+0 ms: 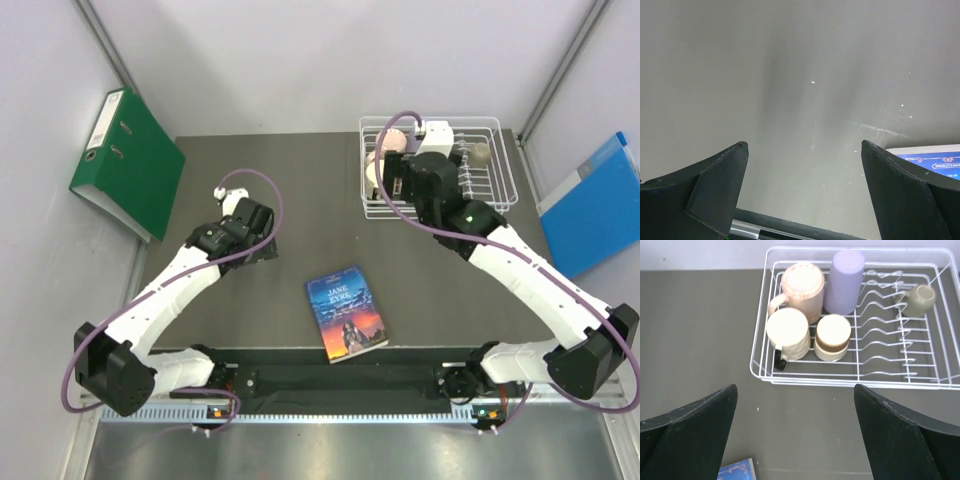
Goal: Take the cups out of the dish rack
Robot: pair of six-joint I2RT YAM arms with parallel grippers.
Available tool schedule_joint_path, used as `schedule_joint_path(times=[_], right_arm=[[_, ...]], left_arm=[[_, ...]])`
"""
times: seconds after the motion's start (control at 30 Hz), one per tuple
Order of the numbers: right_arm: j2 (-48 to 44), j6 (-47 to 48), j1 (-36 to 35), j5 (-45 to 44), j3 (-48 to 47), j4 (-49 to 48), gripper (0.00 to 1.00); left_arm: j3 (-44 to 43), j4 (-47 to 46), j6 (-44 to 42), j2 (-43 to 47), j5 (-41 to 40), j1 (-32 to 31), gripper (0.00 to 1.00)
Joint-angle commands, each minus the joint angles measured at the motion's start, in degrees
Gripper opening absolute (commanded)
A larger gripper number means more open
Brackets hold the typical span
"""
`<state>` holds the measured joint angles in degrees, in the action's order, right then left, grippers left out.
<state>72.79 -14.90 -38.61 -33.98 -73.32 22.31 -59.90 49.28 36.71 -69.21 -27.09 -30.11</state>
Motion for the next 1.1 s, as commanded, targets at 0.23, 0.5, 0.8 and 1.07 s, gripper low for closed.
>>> schedule_joint_path(times=[0.23, 0.5, 0.8, 1.07], right_arm=[[11.3, 2.1, 0.5, -2.0, -16.0, 3.3, 1.0], [14.9, 2.1, 2.7, 0.0, -19.8, 4.9, 0.99], [19.8, -7.8, 13.1, 4.4, -24.0, 8.0, 1.0], [28.4, -9.5, 19.7, 2.7, -31.3, 10.7, 0.93]], left_arm=[[0.8, -1.6, 0.5, 0.1, -0.5, -0.1, 0.99], [-1.0, -3.3, -0.2, -3.3, 0.6, -0.2, 0.99], [-1.1, -2.7, -0.1, -4.8, 0.9, -0.2, 0.99], [-0.7, -3.2, 0.2, -5.2, 3.2, -0.2, 0.99]])
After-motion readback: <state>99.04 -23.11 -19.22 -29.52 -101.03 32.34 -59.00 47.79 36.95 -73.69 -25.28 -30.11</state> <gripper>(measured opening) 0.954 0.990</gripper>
